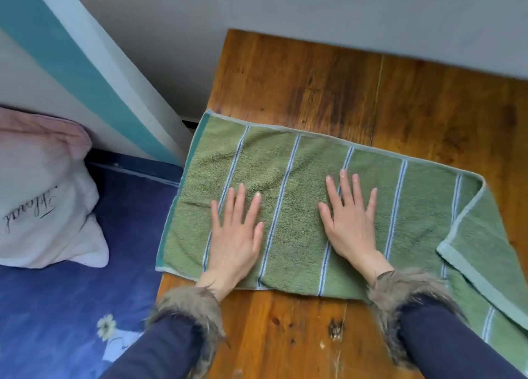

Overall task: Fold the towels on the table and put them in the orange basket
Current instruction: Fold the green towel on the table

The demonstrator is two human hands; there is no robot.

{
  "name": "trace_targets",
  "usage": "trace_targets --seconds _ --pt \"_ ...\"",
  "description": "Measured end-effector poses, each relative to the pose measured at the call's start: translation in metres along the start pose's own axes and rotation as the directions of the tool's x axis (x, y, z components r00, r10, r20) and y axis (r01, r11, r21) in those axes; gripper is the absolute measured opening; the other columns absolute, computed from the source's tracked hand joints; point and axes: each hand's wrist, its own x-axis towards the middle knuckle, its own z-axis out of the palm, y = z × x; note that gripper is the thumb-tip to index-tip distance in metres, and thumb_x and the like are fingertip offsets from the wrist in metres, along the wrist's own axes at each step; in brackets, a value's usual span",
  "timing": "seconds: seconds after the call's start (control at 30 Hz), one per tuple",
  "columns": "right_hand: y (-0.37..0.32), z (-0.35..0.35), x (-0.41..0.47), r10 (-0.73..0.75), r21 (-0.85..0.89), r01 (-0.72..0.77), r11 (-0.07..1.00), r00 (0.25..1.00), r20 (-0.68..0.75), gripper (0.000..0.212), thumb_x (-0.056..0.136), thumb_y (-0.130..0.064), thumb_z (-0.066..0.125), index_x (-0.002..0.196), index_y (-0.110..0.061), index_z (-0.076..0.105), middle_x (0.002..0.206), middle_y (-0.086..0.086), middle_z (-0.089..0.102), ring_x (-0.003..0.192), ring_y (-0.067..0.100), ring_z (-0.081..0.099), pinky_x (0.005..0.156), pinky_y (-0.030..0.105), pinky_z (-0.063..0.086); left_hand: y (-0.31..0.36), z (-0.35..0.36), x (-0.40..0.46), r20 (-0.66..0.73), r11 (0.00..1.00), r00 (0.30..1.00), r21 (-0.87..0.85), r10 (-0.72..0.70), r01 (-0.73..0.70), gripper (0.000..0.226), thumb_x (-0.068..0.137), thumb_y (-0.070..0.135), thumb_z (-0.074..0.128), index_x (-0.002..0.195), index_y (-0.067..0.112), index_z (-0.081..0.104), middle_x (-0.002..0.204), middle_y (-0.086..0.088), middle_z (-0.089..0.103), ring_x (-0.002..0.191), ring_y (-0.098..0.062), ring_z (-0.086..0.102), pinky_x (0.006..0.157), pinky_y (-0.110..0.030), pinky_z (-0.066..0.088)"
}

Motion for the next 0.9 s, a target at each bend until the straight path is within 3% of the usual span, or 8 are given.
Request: trace_targets --seconds 0.27,0.4,0.53,0.67,0.73,0.77,0.83,0.9 --pt "0.079 -0.021 -0.061 0.179 0.101 -0.165 0.981 0.971 -0.158 0.053 0.094 -0.027 0.044 0.144 -0.013 0.032 0.153 0.010 0.026 0.143 0.024 0.018 0.116 0.052 0.005 0.113 0.023 0.043 0.100 0.938 0.945 0.123 0.312 -0.323 0.057 0.097 0.046 0.016 0.149 0.029 -0.001 0.156 -0.002 -0.013 0.141 -0.024 -0.022 0.111 -0.054 -0.016" --pt "0.133 -0.024 -0.096 0.349 0.081 -0.343 0.936 0.934 -0.070 0.064 0.092 -0.031 0.049 0.147 -0.011 0.024 0.155 0.010 0.018 0.144 0.026 0.012 0.116 0.054 0.005 0.155 0.026 0.041 0.145 0.905 0.912 0.136 0.385 -0.404 0.057 0.097 0.045 0.017 0.148 0.031 -0.002 0.154 0.000 -0.019 0.139 -0.026 -0.025 0.110 -0.055 -0.017" --pt "0.183 -0.023 -0.110 0.361 0.085 -0.365 0.927 0.931 0.056 0.068 0.091 -0.030 0.045 0.149 -0.015 0.012 0.158 0.005 0.004 0.146 0.020 0.002 0.118 0.046 0.003 0.191 0.032 0.052 0.170 0.883 0.892 0.153 0.419 -0.444 0.058 0.097 0.042 0.023 0.148 0.032 -0.002 0.156 -0.002 -0.016 0.137 -0.025 -0.027 0.107 -0.054 -0.018" --pt "0.213 -0.027 -0.102 0.291 0.212 -0.283 0.935 0.957 -0.008 0.054 0.093 -0.016 0.042 0.145 -0.014 0.029 0.154 0.003 0.023 0.143 0.017 0.018 0.117 0.038 0.013 0.218 0.040 0.072 0.181 0.885 0.895 0.164 0.407 -0.436 0.058 0.097 0.045 0.025 0.148 0.033 -0.001 0.157 -0.002 -0.013 0.141 -0.023 -0.021 0.110 -0.057 -0.011" --pt "0.227 -0.035 -0.093 0.335 0.325 -0.288 0.901 0.937 -0.099 0.041 0.093 -0.013 0.044 0.134 -0.010 0.048 0.139 0.005 0.049 0.128 0.020 0.044 0.106 0.036 0.033 0.230 0.042 0.082 0.187 0.878 0.888 0.164 0.420 -0.450 0.059 0.097 0.047 0.024 0.148 0.034 -0.001 0.157 -0.001 -0.013 0.141 -0.022 -0.021 0.110 -0.058 -0.010" --pt "0.236 -0.040 -0.089 0.367 0.366 -0.293 0.883 0.918 -0.151 0.033 0.094 -0.013 0.045 0.125 -0.008 0.056 0.121 0.006 0.061 0.110 0.022 0.056 0.090 0.032 0.044 0.236 0.043 0.086 0.191 0.871 0.883 0.171 0.429 -0.461 0.059 0.096 0.048 0.023 0.148 0.034 -0.001 0.157 -0.002 -0.013 0.141 -0.022 -0.021 0.110 -0.058 -0.009" --pt "0.256 -0.051 -0.078 0.432 0.421 -0.314 0.851 0.874 -0.223 0.023 0.096 -0.015 0.043 0.102 -0.005 0.062 0.076 -0.002 0.059 0.067 0.018 0.054 0.053 0.020 0.034 0.244 0.043 0.093 0.197 0.863 0.881 0.196 0.430 -0.465 0.059 0.095 0.051 0.021 0.148 0.034 -0.002 0.157 -0.002 -0.013 0.143 -0.024 -0.017 0.110 -0.059 -0.009" --pt "0.279 -0.062 -0.067 0.489 0.443 -0.357 0.822 0.842 -0.229 0.024 0.097 -0.017 0.040 0.086 -0.006 0.058 0.059 -0.007 0.042 0.054 0.019 0.042 0.045 0.022 0.020 0.249 0.043 0.098 0.203 0.867 0.888 0.214 0.412 -0.451 0.059 0.095 0.052 0.019 0.147 0.035 -0.003 0.157 -0.001 -0.014 0.143 -0.024 -0.016 0.109 -0.059 -0.009"
